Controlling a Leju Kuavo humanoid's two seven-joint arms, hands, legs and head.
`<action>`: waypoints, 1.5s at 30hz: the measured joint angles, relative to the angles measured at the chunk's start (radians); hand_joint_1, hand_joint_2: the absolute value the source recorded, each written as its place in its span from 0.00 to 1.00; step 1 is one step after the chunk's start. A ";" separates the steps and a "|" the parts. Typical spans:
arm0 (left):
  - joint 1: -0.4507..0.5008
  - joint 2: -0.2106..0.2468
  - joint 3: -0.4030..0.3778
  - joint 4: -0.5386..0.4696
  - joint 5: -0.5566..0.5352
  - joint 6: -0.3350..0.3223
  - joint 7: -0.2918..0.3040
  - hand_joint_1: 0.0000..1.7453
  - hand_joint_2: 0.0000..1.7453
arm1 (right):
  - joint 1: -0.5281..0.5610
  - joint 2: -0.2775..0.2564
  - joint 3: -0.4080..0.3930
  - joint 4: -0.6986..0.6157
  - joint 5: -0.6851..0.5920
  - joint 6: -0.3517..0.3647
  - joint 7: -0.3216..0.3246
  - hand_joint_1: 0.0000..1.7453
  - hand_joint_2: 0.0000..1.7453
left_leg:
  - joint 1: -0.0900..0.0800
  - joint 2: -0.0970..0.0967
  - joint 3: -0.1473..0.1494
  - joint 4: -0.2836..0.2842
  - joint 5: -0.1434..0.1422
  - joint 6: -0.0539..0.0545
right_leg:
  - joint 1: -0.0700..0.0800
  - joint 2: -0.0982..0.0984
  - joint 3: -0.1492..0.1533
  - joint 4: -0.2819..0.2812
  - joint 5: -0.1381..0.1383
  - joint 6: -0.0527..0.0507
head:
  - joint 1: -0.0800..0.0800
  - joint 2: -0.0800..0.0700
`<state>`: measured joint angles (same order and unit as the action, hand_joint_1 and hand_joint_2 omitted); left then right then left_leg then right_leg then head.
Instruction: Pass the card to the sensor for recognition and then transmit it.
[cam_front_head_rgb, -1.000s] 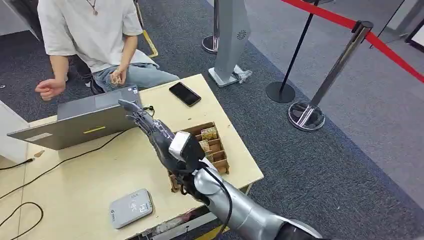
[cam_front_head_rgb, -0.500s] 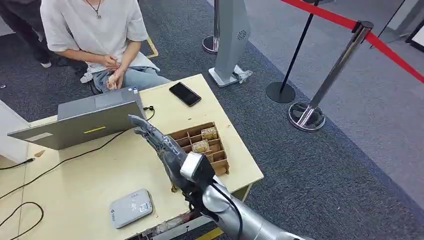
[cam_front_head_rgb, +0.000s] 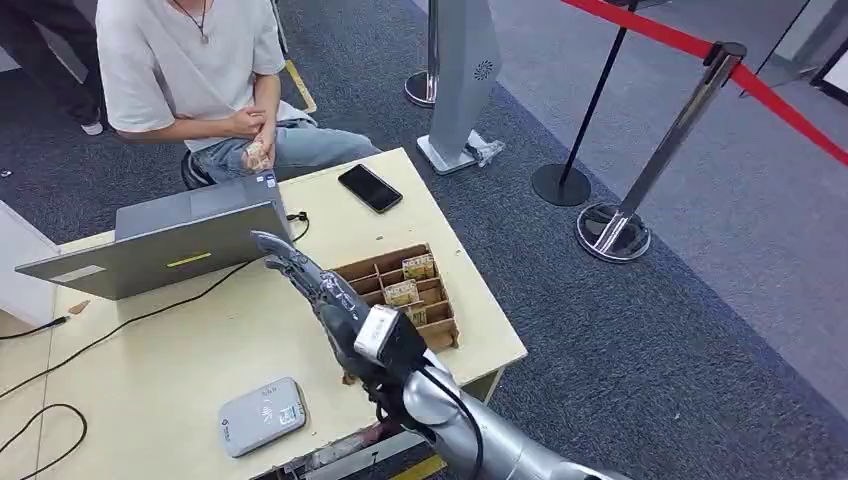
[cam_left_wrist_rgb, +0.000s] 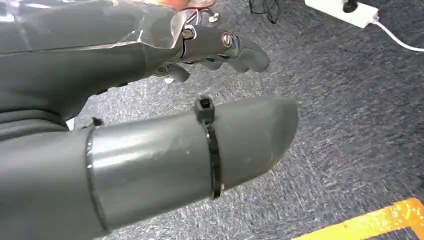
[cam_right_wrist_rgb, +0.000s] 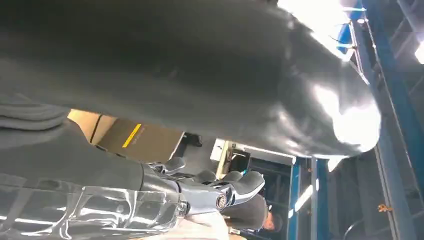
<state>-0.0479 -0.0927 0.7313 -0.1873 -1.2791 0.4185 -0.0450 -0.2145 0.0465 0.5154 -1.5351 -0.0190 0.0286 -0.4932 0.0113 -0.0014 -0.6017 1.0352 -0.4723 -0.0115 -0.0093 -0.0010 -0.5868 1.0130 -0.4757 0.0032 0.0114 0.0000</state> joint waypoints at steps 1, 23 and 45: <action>0.000 -0.002 0.000 0.000 0.003 0.000 0.000 0.00 0.00 | -0.002 0.000 0.002 0.000 0.029 -0.016 0.009 0.00 0.00 | 0.000 0.000 0.000 0.000 0.000 0.000 | 0.000 0.000 0.000 0.000 0.000 0.000 | 0.000 0.000; -0.002 -0.019 0.027 0.000 0.013 0.010 0.012 0.00 0.00 | -0.006 -0.058 0.026 0.034 0.846 -0.307 0.202 0.00 0.00 | 0.000 0.000 0.000 0.000 0.000 0.000 | 0.000 0.000 0.000 0.000 0.000 0.000 | 0.000 0.000; -0.001 -0.022 0.036 0.000 0.007 0.011 -0.023 0.00 0.00 | 0.084 -0.101 -0.024 0.034 1.158 -0.420 0.310 0.00 0.00 | 0.000 0.000 0.000 0.000 0.000 0.000 | 0.000 0.000 0.000 0.000 0.000 0.000 | 0.000 0.000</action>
<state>-0.0488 -0.1148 0.7675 -0.1873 -1.2718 0.4299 -0.0679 -0.1302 -0.0549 0.4917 -1.5011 1.1394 -0.3914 -0.1831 0.0113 -0.0013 -0.6015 1.0352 -0.4725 -0.0116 -0.0094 -0.0009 -0.5869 1.0128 -0.4757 0.0032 0.0114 0.0000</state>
